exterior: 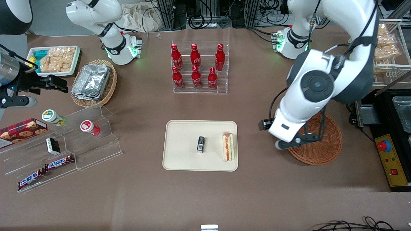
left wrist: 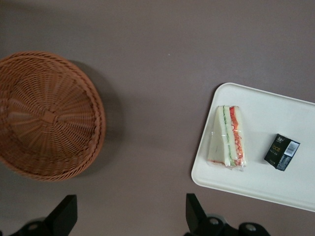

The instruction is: Place sandwich from basket to tray

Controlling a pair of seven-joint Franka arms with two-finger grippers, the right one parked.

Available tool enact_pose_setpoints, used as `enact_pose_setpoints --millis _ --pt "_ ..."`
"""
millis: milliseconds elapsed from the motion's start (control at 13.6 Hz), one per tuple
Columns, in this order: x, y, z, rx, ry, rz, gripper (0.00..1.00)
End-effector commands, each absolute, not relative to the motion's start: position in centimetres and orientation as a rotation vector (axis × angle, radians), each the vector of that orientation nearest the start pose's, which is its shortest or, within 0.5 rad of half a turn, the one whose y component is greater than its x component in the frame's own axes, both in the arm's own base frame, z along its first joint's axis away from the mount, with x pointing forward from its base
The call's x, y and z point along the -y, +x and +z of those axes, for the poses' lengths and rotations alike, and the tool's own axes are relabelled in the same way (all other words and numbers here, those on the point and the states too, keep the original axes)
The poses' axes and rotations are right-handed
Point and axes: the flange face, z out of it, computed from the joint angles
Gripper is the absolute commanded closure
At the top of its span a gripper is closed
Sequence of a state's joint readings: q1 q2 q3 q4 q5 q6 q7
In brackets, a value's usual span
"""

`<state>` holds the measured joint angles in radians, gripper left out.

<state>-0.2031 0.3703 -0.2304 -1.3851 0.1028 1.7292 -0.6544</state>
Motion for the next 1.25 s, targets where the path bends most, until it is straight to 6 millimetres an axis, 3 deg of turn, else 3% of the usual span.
enact_pose_setpoints --millis 0,147,220,440,734,954,1174 --pt "21.5 61.4 52.8 0.364 -3.118 -0.006 0.01" --pt "17.3 61.9 53.9 0.421 -3.146 0.005 0.01" --pt "15.9 61.2 54.2 0.382 -3.143 0.016 0.01" --pt "10.2 60.3 53.6 0.296 -3.171 0.061 0.01" --pt "5.2 59.6 53.5 0.207 -3.169 0.077 0.01" --pt "3.0 60.0 53.6 0.157 -3.169 0.098 0.01" --pt "2.8 61.7 52.9 0.146 -3.155 0.095 0.00"
